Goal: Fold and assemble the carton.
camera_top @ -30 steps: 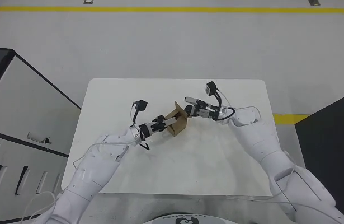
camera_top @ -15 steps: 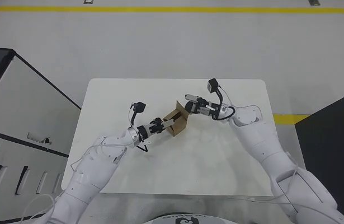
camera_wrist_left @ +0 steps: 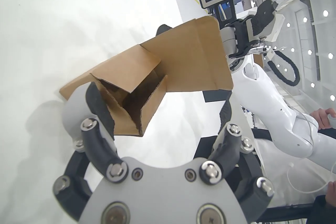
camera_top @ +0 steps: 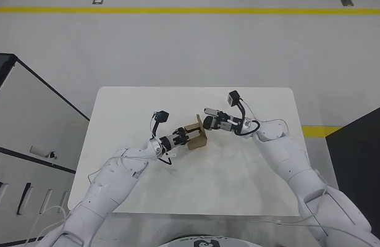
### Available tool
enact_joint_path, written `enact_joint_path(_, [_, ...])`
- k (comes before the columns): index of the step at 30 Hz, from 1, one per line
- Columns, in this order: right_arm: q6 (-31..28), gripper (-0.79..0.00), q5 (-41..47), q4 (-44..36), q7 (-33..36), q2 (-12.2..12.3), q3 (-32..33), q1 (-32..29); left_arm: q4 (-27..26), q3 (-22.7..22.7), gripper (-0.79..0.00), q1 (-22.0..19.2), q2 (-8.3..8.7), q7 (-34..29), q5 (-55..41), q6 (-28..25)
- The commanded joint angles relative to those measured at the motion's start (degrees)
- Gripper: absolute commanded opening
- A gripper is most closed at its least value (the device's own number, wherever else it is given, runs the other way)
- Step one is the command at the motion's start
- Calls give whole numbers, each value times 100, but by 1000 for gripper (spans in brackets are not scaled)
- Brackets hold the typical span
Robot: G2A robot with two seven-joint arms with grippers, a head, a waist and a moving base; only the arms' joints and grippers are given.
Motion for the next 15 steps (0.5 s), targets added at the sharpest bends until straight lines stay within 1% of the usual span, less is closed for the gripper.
enact_joint_path(1, [17, 0, -24, -28, -24, 12, 33, -31, 23, 16, 0, -27, -12, -26, -45, -46])
enact_joint_path(6, [44, 0, -108, -138, -140, 57, 151, -127, 78, 21, 0, -80, -31, -73, -113, -68])
enact_joint_path(15, [112, 0, -406, -500, -361, 193, 460, -310, 14, -245, 0, 24, 34, -216, -128, -41])
